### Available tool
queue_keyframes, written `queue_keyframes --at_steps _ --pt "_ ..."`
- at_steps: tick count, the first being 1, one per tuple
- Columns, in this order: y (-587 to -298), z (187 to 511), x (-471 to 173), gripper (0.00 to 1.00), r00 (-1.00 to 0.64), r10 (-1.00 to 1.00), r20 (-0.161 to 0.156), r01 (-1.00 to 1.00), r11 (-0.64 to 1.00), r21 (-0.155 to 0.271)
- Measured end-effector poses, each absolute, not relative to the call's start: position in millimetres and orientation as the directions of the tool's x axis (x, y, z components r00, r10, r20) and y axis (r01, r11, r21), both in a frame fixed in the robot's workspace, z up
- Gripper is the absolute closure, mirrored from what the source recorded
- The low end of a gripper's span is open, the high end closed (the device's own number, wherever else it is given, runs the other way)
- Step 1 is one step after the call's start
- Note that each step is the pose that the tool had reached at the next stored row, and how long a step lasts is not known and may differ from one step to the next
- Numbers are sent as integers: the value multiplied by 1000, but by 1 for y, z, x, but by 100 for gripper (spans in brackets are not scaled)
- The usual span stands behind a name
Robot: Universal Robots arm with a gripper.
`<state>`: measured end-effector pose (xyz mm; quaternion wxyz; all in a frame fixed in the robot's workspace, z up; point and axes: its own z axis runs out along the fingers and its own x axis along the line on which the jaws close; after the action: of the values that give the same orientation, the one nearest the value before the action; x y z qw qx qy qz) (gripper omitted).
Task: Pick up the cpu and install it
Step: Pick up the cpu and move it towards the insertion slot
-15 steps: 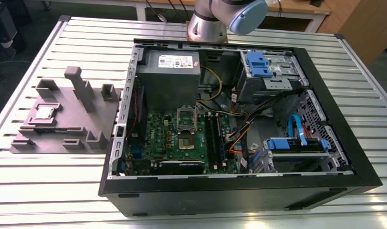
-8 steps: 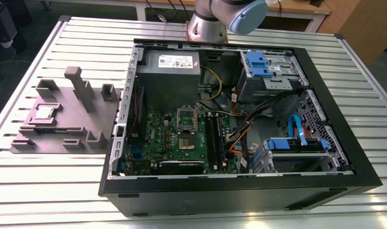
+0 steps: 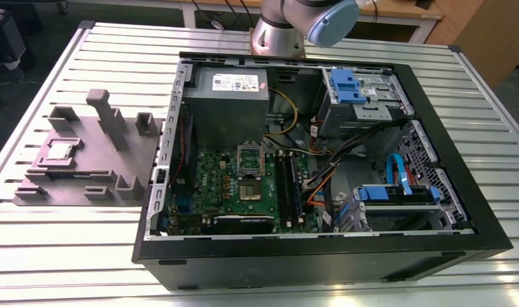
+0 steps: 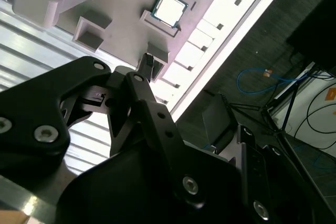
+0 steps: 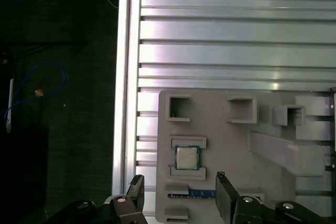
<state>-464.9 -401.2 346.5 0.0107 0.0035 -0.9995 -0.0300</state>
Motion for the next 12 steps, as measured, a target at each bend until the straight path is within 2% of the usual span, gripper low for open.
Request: queue_keyframes --at_steps 12 --pt "-401 327 -463 35 -1000 -23 22 -21 998 60"
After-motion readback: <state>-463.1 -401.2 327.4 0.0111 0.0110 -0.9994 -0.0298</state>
